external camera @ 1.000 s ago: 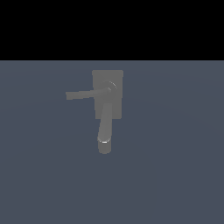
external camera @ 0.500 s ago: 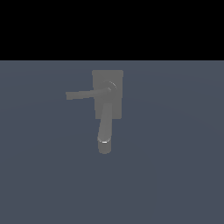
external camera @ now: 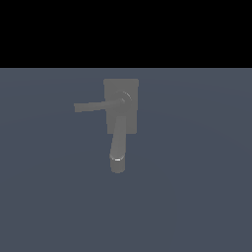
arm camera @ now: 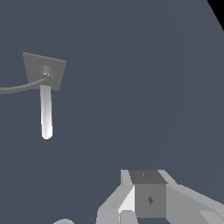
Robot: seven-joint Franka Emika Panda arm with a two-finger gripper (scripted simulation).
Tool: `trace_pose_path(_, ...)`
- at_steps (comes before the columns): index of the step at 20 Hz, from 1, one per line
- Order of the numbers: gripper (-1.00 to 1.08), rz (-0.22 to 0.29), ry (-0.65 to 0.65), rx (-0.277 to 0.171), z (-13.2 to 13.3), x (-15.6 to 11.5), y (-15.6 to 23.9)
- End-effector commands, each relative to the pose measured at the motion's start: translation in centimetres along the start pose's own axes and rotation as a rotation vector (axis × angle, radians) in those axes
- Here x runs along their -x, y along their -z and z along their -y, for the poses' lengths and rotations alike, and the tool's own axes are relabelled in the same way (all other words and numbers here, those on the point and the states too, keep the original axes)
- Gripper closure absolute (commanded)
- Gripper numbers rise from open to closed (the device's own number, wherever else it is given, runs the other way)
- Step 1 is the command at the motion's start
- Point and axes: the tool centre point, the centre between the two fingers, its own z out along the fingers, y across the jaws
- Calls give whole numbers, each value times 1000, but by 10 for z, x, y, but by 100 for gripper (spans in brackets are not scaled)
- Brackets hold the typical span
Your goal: Turn on the faucet by rotating a designated handle.
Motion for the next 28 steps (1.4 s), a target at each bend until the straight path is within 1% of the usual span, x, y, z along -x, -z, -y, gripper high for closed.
trace_pose_path(1,108,-55,-15,102,-7,-7,13)
trace_pose_path(8,108,-208,-38,383,-15,-25,56)
trace_pose_path(15,108,-359,-27,659,-4,-43,102)
trace_pose_path(21,108,-483,17,889,21,-59,139)
trace_pose_path(28,108,-617,114,1143,69,-79,170)
